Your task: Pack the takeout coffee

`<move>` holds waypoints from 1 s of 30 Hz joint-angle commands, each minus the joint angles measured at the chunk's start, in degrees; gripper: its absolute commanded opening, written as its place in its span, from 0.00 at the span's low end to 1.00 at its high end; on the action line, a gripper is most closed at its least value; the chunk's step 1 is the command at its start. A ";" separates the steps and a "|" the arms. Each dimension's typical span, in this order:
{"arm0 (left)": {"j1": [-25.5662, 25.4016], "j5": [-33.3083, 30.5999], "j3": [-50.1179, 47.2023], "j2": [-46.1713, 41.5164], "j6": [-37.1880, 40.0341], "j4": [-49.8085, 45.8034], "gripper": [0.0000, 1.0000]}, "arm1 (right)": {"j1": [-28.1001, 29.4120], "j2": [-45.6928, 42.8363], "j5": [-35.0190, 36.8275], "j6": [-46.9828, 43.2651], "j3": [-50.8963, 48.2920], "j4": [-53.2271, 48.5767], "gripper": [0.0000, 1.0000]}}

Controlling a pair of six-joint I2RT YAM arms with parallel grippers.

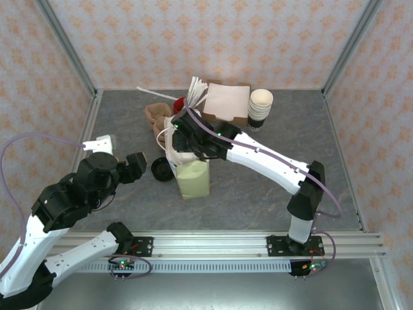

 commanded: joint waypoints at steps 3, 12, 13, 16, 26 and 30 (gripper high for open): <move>0.48 3.81 -0.15 0.63 2.94 3.07 0.80 | 0.16 -6.67 2.53 -2.87 4.08 -3.40 0.33; 0.48 5.15 1.48 3.23 5.80 4.68 0.81 | -1.08 -15.15 2.82 -4.53 1.20 -2.30 0.36; 0.48 4.52 1.59 3.37 6.26 5.32 0.81 | -1.62 -16.33 2.95 -4.87 0.22 -1.92 0.37; 0.49 1.78 1.59 3.24 6.56 7.20 0.82 | -3.91 -20.04 3.50 -5.79 -3.31 -0.93 0.39; 0.49 -15.45 -0.31 3.00 15.33 15.14 1.00 | -9.17 -34.48 16.77 -13.01 -18.93 2.20 0.53; 0.95 -24.94 -2.78 2.60 17.95 18.60 1.00 | -14.56 -41.02 19.27 -15.55 -27.97 5.06 0.60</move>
